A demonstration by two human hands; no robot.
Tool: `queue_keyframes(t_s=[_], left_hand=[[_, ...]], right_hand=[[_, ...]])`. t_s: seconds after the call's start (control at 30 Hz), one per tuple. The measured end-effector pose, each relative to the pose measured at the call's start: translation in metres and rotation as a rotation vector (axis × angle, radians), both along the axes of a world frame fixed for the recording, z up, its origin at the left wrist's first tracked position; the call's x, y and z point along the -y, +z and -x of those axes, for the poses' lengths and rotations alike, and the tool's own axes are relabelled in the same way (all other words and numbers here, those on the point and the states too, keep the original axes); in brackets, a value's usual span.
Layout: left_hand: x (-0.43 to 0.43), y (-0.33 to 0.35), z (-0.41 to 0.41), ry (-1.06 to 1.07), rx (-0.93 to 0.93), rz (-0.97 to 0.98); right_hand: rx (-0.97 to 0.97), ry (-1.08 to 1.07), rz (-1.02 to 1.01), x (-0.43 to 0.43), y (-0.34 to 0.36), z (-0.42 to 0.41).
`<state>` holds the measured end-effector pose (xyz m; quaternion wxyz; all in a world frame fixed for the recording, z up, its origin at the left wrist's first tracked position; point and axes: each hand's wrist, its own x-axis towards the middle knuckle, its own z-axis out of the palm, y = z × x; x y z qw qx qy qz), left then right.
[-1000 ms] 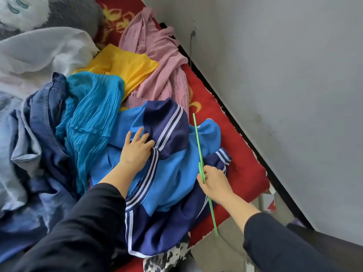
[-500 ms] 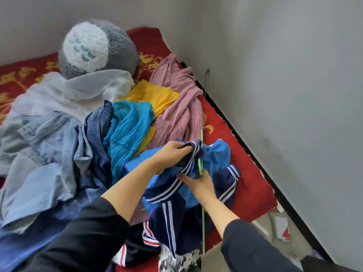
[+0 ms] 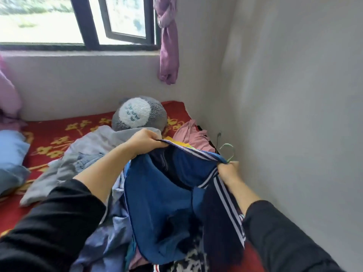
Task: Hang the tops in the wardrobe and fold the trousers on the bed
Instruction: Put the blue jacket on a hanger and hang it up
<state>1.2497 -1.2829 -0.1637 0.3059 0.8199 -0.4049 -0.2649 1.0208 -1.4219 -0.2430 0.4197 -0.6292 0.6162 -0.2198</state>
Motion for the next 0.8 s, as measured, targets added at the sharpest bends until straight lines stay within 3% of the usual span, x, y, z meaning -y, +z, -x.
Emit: queue_keyframes(t_s=[0.13,0.2,0.27,0.37,0.5,0.57,0.67,0.8], left_hand=[[-0.027,0.004,-0.027,-0.119,0.247,-0.234],[-0.040,-0.008,-0.039,0.015,0.393,-0.211],[-0.051,-0.022,-0.043,0.200,0.407,-0.119],[-0.053,-0.015,-0.039,0.363,0.205,0.121],[-0.045,0.060,-0.035,0.473,-0.226,0.655],[-0.052,0.089,-0.039,0.402,-0.357,0.559],[-0.066,0.083,-0.052,0.214,-0.291,0.153],[-0.070,0.046,-0.053,0.291,-0.290,0.191]], right_hand=[[0.122,0.029,0.132,0.007,0.093,-0.026],[0.189,0.045,0.210,0.008,0.125,-0.037],[0.223,0.051,0.264,0.004,0.149,-0.048],[0.320,0.015,0.311,0.006,0.178,-0.061],[0.509,-0.107,0.390,0.023,0.210,-0.071],[0.432,-0.032,0.500,0.026,0.216,-0.072],[0.153,0.171,0.529,0.029,0.194,-0.073],[-0.056,0.337,0.274,0.042,0.114,-0.078]])
